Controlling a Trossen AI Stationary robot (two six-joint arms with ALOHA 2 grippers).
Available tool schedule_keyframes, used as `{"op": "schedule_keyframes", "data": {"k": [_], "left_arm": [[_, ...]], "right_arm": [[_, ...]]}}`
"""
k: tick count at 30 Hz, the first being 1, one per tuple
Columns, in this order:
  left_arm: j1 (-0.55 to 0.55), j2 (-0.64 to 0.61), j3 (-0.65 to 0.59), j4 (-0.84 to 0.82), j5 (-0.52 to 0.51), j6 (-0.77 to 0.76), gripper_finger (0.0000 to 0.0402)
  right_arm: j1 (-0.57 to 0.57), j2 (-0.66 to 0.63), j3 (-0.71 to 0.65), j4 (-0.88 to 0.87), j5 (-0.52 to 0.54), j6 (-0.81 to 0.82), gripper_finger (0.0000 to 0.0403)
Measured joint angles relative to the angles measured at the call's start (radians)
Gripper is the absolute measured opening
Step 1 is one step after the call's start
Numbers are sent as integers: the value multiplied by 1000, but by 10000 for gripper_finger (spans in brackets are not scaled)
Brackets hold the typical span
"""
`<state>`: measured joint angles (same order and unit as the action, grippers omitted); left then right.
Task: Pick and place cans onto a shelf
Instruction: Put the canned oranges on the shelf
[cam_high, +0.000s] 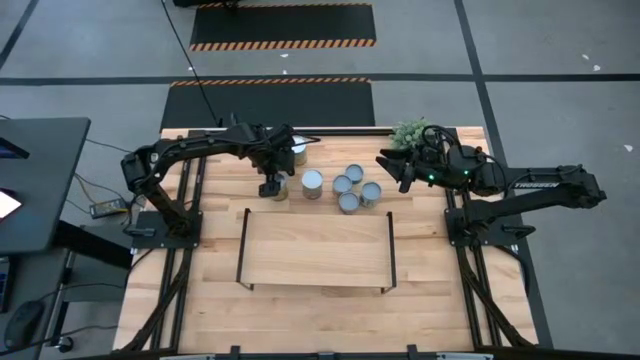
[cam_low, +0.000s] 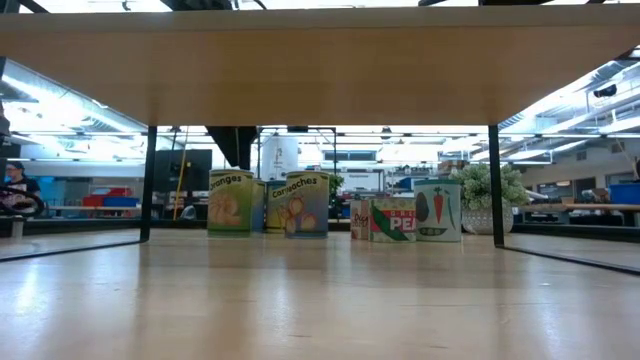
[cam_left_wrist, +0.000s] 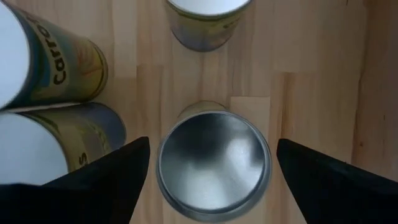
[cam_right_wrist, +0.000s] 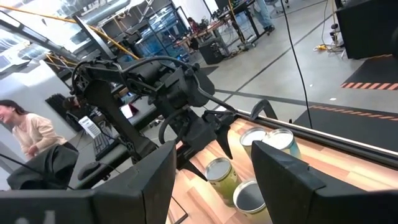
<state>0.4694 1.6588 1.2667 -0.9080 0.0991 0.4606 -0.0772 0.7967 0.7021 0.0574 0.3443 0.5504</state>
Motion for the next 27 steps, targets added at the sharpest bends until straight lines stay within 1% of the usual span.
{"op": "schedule_keyframes", "data": {"k": [7, 14, 17, 27], "left_arm": [[0, 5, 0, -1, -3, 27, 359], [-8, 42, -1, -10, -56, 60, 359], [-9, 44, -1, -12, -59, 60, 358], [-9, 54, 3, -24, -61, 60, 340]], "right_arm": [[0, 0, 0, 2, 0, 0, 217], [1, 0, 0, 8, -2, 0, 217], [1, 1, 0, 17, -5, 0, 217], [2, 3, 0, 18, -6, 0, 217]]}}
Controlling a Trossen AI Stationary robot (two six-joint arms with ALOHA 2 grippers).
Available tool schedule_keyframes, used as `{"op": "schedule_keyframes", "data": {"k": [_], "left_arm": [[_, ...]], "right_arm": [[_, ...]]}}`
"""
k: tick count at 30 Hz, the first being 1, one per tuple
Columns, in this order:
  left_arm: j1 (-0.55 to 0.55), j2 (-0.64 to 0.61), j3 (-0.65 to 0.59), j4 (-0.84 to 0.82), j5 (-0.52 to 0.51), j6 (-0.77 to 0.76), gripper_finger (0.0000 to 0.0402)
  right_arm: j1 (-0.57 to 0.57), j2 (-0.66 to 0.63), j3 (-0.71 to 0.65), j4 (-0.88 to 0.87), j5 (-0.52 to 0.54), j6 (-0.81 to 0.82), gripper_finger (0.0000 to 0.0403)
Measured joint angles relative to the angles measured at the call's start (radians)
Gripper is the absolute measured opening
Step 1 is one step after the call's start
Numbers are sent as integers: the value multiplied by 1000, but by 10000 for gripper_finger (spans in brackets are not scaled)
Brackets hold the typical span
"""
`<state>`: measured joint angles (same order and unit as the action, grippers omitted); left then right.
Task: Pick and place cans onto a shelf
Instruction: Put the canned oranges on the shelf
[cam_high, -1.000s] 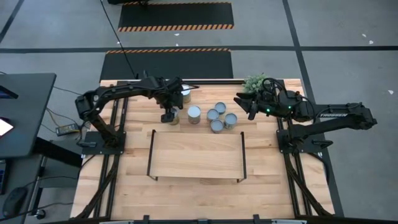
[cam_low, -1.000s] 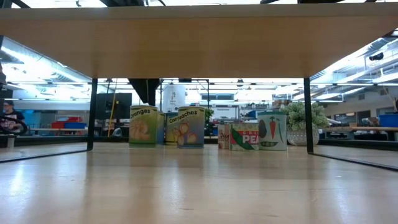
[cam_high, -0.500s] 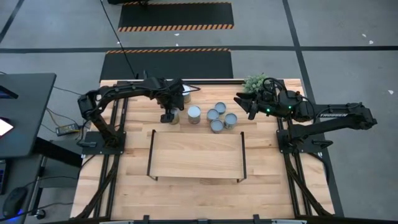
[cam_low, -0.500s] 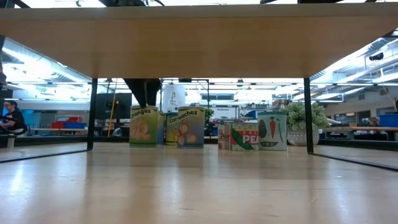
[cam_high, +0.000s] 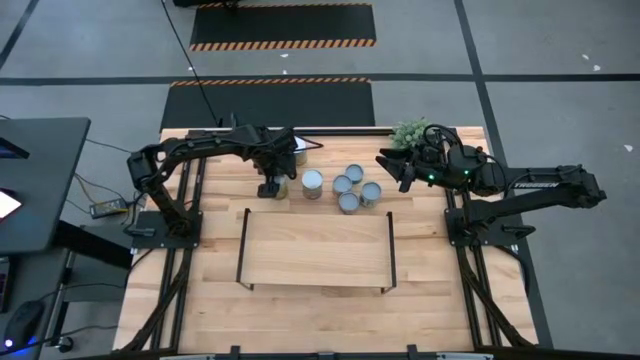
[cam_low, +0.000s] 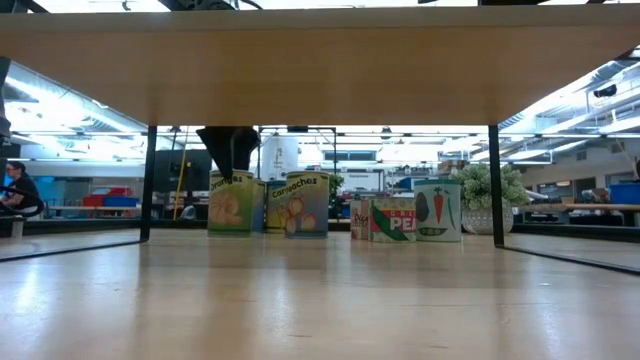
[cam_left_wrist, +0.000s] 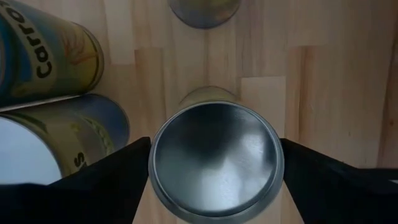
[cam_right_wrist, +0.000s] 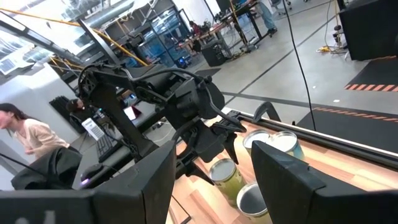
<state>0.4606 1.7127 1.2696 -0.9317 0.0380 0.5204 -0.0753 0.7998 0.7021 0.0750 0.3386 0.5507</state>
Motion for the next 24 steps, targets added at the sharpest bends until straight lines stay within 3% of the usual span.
{"op": "schedule_keyframes", "data": {"k": [10, 24], "left_arm": [[0, 8, 7, -14, -8, 12, 337], [0, 14, 113, -94, -18, 10, 323]], "right_arm": [[0, 0, 0, 2, -1, 0, 217], [0, 0, 0, 6, -1, 0, 217]]}}
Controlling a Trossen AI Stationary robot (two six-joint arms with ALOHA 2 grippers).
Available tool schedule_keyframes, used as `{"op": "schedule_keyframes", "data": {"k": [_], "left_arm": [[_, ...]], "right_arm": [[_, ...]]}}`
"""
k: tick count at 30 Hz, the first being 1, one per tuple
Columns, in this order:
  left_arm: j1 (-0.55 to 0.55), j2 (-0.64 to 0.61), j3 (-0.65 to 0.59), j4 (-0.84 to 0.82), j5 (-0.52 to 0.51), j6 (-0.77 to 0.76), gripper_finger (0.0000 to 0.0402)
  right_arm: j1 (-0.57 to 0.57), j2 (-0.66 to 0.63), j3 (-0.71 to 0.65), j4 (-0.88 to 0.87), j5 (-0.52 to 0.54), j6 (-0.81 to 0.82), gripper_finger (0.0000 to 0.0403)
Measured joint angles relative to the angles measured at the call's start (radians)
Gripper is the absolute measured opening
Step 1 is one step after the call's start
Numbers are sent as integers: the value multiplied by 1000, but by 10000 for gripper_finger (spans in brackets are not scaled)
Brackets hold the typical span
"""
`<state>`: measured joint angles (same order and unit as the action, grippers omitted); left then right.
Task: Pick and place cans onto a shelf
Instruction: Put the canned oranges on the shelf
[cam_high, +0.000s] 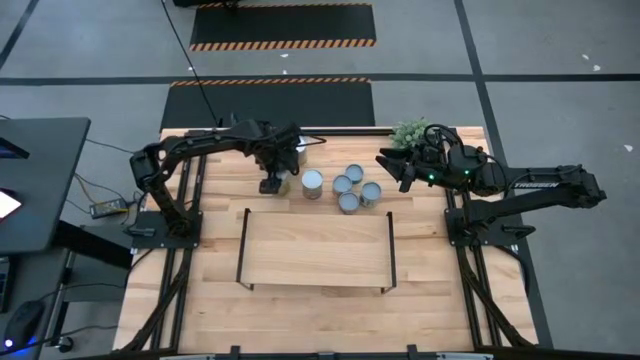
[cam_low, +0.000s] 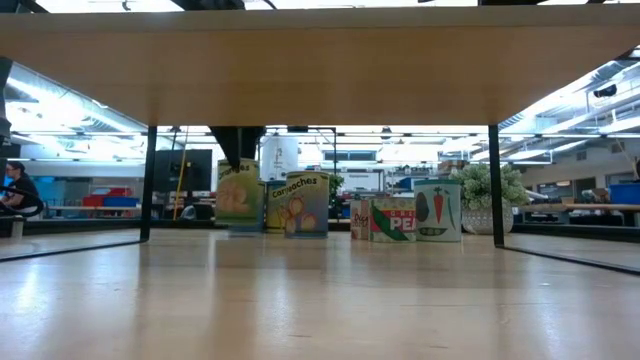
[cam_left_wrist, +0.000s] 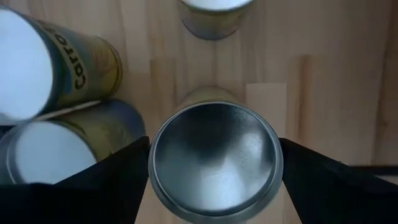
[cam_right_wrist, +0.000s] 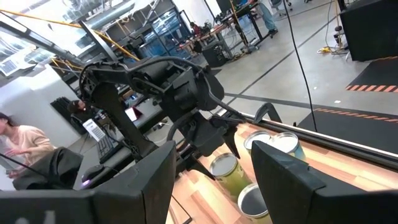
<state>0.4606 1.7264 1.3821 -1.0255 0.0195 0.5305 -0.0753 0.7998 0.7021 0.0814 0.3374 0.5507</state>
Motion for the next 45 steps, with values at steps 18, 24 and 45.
{"op": "schedule_keyframes", "data": {"k": [18, 24, 45], "left_arm": [[-42, -2, 525, -476, 2, -246, 323], [-171, -8, 703, -545, 24, -406, 323], [-708, -13, 697, -547, 16, -855, 323]], "right_arm": [[0, 0, 0, 0, 0, -1, 217], [0, 0, 0, 0, -2, -9, 217], [0, 0, 0, -1, -56, -5, 217]]}}
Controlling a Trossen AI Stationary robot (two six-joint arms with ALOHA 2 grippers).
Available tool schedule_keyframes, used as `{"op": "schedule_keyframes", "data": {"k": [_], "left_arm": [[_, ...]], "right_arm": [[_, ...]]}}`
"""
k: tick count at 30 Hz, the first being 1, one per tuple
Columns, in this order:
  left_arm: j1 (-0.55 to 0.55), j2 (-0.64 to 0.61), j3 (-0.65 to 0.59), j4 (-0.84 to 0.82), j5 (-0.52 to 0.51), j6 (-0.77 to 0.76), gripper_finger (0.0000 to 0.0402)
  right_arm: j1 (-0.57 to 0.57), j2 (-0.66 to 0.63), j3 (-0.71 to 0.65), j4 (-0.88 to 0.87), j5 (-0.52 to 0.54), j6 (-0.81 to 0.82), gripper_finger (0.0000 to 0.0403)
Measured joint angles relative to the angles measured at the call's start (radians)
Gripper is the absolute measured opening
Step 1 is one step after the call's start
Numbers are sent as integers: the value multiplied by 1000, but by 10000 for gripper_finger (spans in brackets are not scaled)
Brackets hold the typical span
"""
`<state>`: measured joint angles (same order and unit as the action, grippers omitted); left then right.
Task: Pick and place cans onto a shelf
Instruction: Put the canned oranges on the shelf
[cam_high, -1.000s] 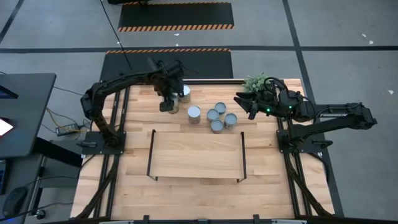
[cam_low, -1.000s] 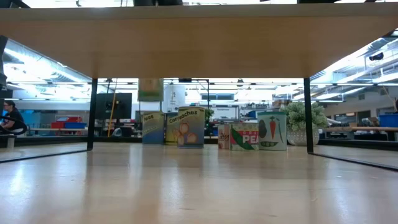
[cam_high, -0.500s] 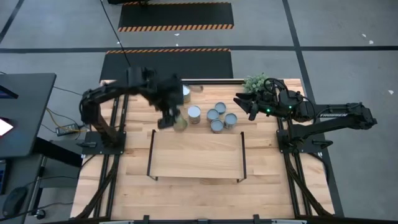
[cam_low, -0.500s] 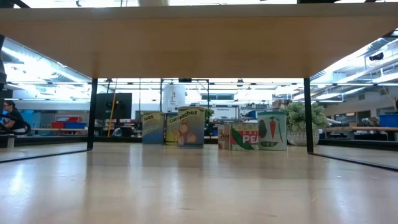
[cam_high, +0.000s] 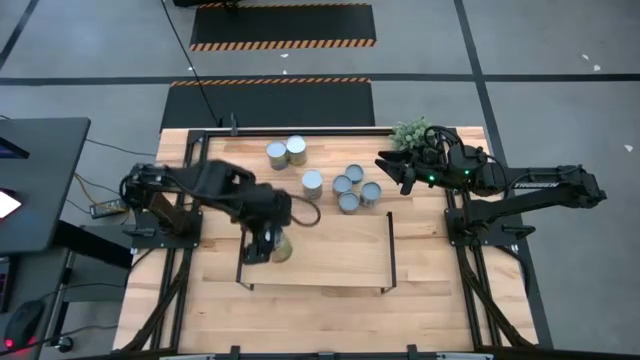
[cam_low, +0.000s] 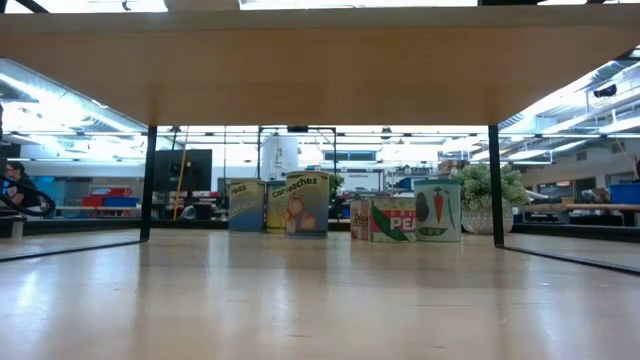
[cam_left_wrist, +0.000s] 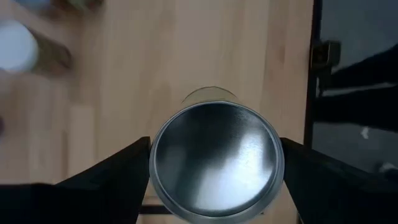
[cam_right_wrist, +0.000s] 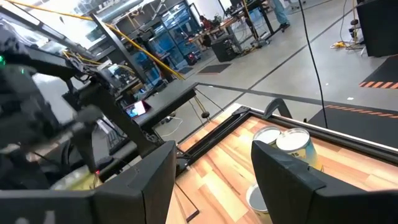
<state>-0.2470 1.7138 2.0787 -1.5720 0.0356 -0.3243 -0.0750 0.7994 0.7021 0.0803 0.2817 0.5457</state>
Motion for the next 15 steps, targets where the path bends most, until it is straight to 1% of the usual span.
{"op": "schedule_keyframes", "data": {"k": [4, 8, 10, 13, 15], "left_arm": [[-52, 3, -61, 0, 25, -77, 323], [-101, 2, -69, 1, 26, -140, 323], [-125, 1, -69, 1, 3, -162, 323], [-154, 1, -69, 1, -66, -182, 323], [-165, 1, -69, 1, -86, -199, 323]], "right_arm": [[0, 0, 0, 0, -15, 1, 217], [0, 0, 0, 0, -16, 5, 217], [0, 0, 0, 0, -16, 5, 217], [0, 0, 0, 0, -16, 4, 217], [0, 0, 0, 0, -16, 3, 217]]}}
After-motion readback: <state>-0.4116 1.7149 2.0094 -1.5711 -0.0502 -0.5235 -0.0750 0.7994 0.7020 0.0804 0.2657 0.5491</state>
